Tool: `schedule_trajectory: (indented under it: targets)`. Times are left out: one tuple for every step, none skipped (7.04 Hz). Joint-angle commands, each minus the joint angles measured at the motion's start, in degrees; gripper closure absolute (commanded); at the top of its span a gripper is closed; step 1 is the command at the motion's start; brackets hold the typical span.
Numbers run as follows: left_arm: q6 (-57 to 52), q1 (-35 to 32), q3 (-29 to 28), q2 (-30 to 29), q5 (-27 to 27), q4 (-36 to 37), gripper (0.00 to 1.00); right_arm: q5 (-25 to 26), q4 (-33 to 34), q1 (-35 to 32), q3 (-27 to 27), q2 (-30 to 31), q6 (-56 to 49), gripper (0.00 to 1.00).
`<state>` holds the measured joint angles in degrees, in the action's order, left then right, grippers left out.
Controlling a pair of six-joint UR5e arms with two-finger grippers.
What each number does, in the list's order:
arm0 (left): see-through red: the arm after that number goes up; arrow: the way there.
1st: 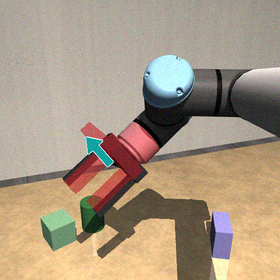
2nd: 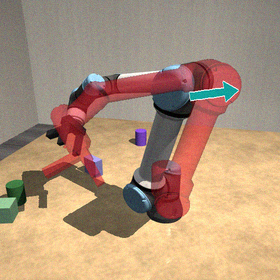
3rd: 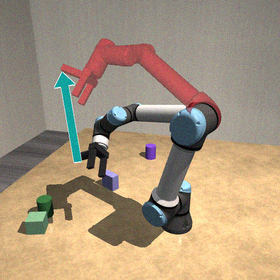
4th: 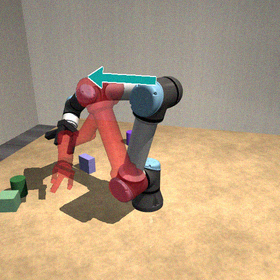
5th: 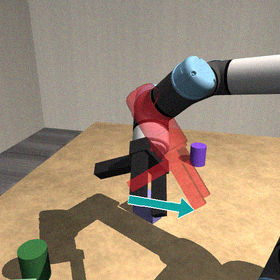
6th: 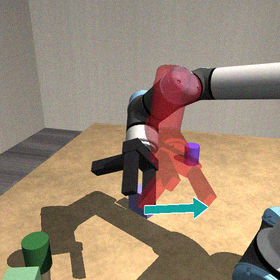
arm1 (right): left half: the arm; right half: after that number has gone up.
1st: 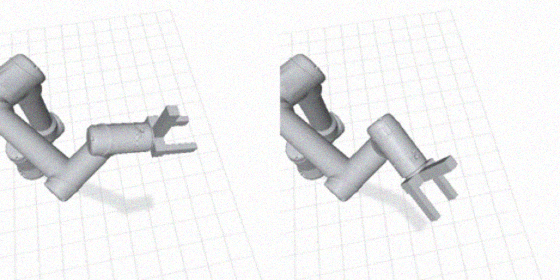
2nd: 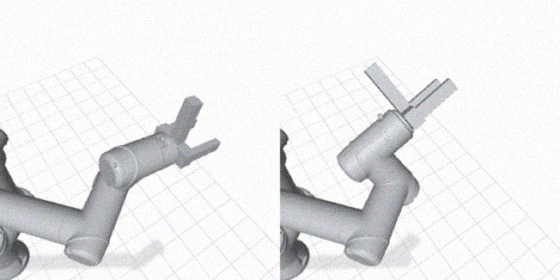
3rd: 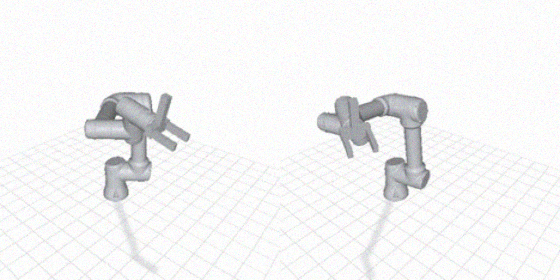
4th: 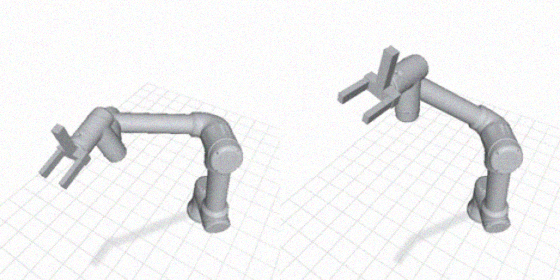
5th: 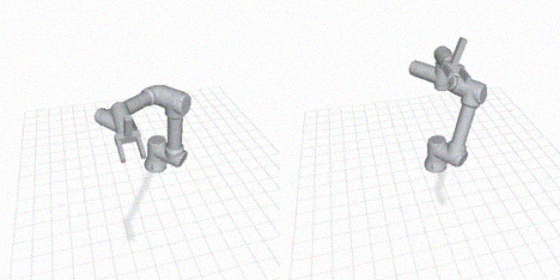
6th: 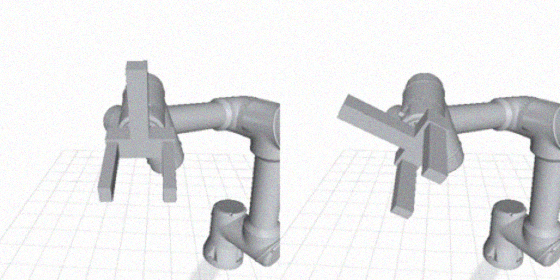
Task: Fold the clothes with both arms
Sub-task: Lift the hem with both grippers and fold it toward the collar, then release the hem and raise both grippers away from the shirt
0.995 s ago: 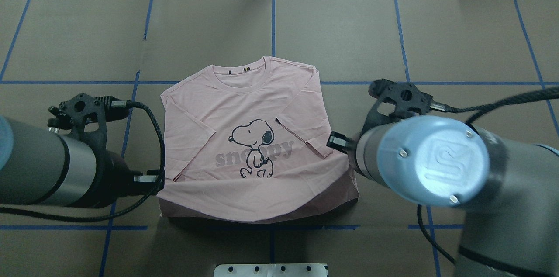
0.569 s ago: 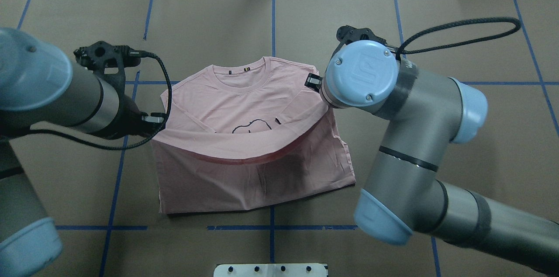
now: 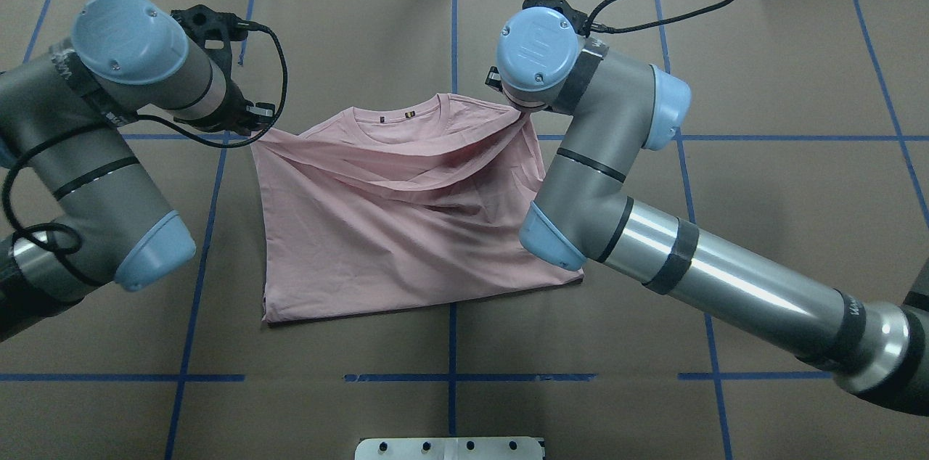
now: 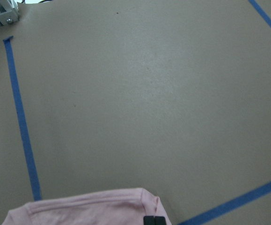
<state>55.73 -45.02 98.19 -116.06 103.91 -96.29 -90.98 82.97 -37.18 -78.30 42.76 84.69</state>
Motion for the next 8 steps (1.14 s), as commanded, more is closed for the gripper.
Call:
schedule_trajectory:
  targets:
    - [-5.6,-1.4,-10.0,-0.1,-1.2,-12.0,0.00,0.5,-6.4,-1.6,11.0,-3.6,-5.9,0.00]
    - [-10.4,-2.0,-7.3,0.7,-0.8,-12.0,0.00,-1.6,-6.2,-2.8,11.0,-4.5,-9.5,0.00]
    - [-12.2,-2.4,-3.0,2.6,0.4,-11.8,0.00,-6.3,-5.8,-4.6,10.4,-4.4,-13.1,0.00]
    - [-11.9,-2.4,1.1,5.6,1.6,-11.8,0.00,-10.0,-5.5,-6.0,8.1,-3.5,-17.1,0.00]
    - [-10.6,-2.0,4.6,7.8,2.7,-12.0,0.00,-10.4,-2.7,-6.1,2.9,-1.3,-17.6,0.00]
    - [-5.8,-1.4,8.5,9.8,4.7,-12.2,0.00,-10.4,1.5,-6.0,-4.2,1.6,-17.6,0.00]
    - [0.6,2.1,12.7,13.3,4.3,-12.3,0.00,-10.4,2.5,-5.9,-8.9,4.5,-17.6,0.00]
    - [6.8,6.6,15.1,16.2,1.9,-12.8,0.07,-10.4,2.5,-5.9,-10.7,5.7,-17.6,0.00]
